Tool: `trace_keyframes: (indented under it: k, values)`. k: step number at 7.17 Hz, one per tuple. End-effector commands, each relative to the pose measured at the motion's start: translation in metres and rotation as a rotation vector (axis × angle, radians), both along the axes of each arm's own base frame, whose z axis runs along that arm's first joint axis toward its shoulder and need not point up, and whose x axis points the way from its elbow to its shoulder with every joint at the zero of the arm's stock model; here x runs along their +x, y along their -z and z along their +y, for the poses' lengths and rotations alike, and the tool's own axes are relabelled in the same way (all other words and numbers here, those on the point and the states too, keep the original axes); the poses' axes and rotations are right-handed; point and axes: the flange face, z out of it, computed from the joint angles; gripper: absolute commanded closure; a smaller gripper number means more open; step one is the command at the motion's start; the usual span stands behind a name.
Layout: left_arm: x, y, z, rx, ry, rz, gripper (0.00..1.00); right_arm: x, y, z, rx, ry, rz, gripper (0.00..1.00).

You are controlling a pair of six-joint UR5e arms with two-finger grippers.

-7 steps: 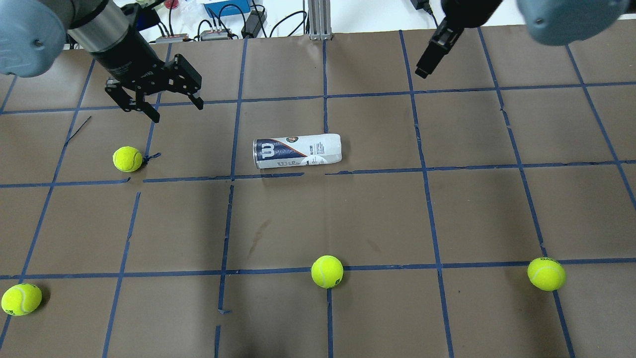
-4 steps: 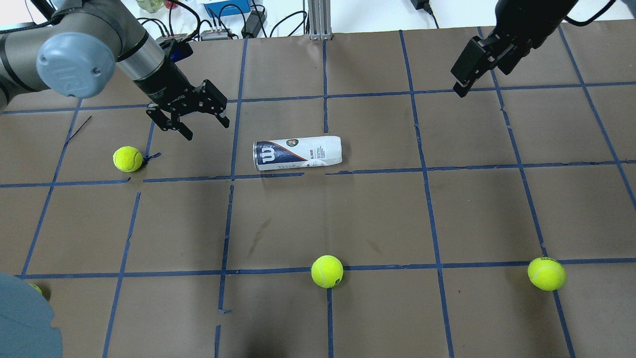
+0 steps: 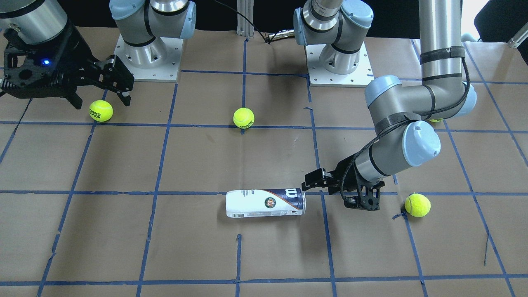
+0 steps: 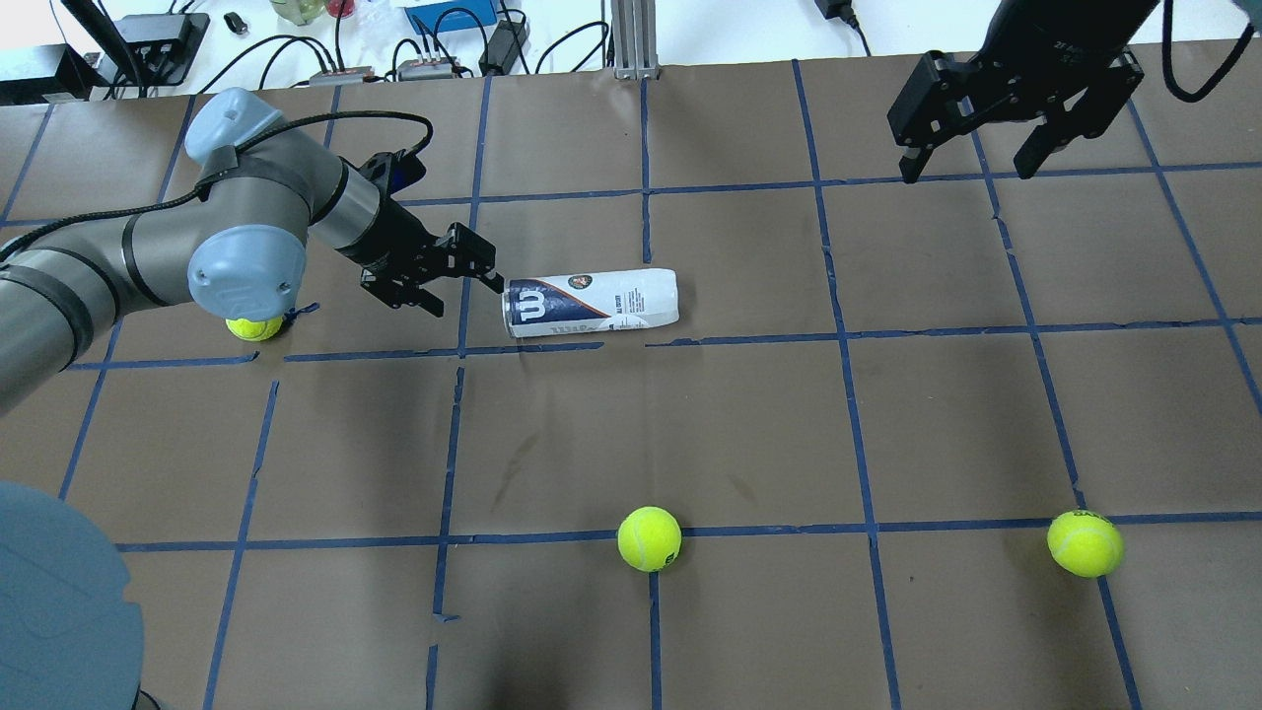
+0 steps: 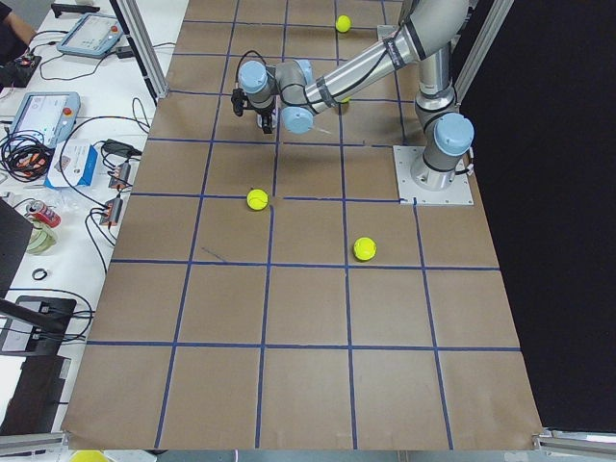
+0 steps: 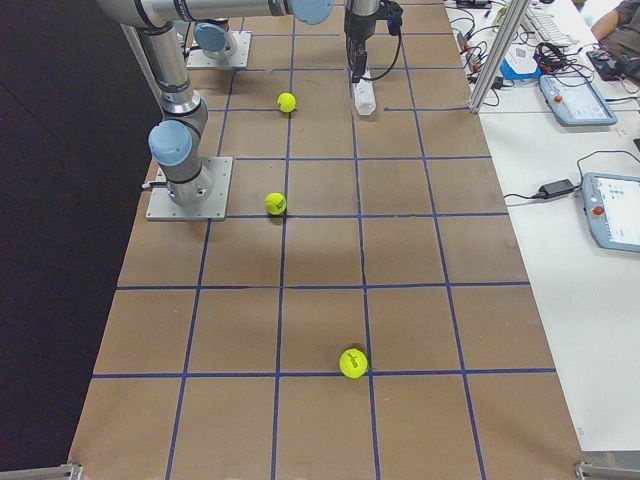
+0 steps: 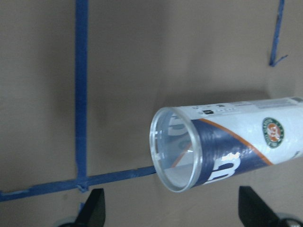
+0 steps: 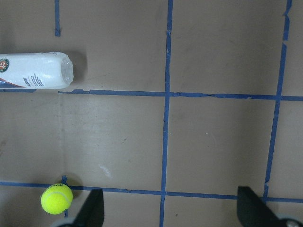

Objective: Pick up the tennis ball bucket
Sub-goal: 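Reach the left gripper to the can's open end and grasp it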

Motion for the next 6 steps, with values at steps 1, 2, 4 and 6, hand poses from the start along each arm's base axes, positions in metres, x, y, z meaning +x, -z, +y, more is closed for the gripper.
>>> trace_keyframes:
  k: [1,2,4,6]
  values:
    - [-0.013,0.014,0.006,0.009,-0.024,0.154,0.00,-0.003,0.000,-0.002,0.000,0.077,-0.002,0.00]
    - [-0.016,0.023,0.005,0.007,-0.028,0.191,0.02,-0.004,0.000,-0.002,0.000,0.076,-0.002,0.00]
    - [-0.019,0.038,-0.004,-0.029,-0.028,0.241,0.02,-0.004,0.003,-0.002,0.014,0.083,-0.001,0.00]
    - [-0.019,0.044,-0.006,-0.021,-0.032,0.243,0.06,-0.002,0.004,-0.001,0.018,0.076,0.000,0.00]
